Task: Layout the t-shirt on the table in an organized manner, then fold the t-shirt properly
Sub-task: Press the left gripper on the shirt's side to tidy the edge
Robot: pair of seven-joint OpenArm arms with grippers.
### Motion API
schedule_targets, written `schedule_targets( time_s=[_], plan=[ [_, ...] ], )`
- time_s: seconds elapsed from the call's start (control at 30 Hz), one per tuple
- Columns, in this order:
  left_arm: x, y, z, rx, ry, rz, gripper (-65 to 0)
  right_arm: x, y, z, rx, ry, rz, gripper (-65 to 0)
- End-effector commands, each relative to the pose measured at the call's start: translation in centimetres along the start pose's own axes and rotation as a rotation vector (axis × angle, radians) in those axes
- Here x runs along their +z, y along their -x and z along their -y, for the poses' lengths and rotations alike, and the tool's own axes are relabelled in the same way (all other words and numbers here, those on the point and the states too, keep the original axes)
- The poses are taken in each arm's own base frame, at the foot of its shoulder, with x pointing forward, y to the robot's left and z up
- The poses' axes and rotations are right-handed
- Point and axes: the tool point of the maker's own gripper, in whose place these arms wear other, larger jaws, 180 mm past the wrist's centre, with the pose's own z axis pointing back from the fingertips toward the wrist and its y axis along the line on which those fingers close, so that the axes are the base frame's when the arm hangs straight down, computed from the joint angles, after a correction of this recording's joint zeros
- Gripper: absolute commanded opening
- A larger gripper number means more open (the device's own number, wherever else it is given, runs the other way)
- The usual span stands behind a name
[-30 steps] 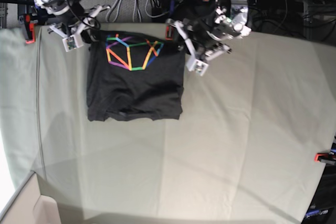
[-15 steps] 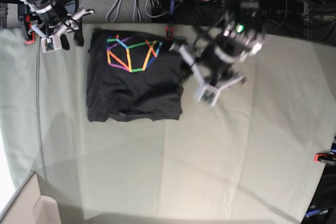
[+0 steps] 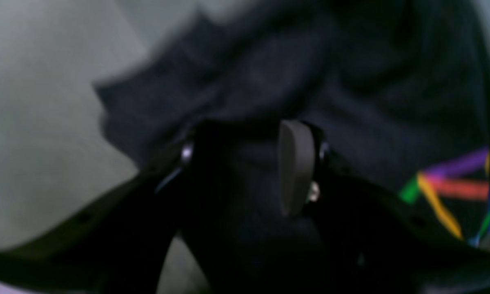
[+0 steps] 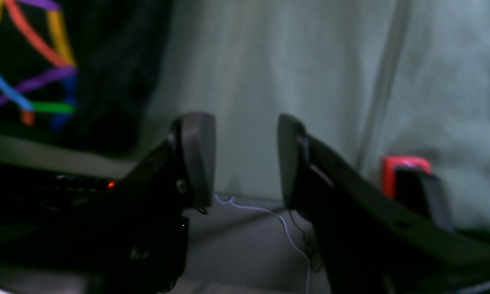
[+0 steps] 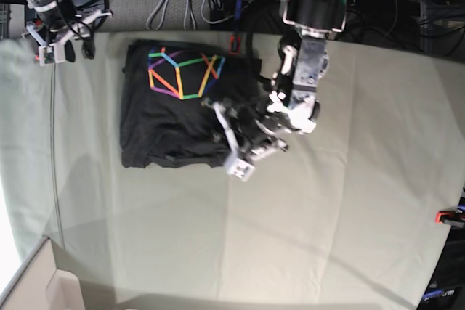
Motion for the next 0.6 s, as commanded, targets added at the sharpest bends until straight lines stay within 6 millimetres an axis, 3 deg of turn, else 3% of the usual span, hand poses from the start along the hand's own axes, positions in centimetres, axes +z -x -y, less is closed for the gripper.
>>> schedule_targets(
  time_s=[0.0,0.13,0.3,0.43,0.57],
  plan=[
    [0.0,-1.5,-0.5,0.011,-0.007,0.053,-39.5,0.4,-0.9,0.8,-0.003,0.020,0.039,-39.6],
    [0.1,-2.8,-2.0,0.030,-0.029,0.087,-39.4,0.7,-0.7,1.4,-0.007,0.038,0.034,-39.6],
    [1.3,-3.7,-1.6,0.025,-0.031,0.138,-39.4,0.9,0.3,1.4,-0.015,0.036,0.012,-39.6],
    [4.9,-5.4,-1.1,0.064,-0.021,0.274,-39.4,1.0,0.7,1.6,-0.025,0.042,0.004,-39.7],
    [10.1,-4.2,-1.9,0.068,-0.038,0.346,-40.2,1.6,1.3,2.5,-0.057,0.083,-0.002,-43.5]
  ],
)
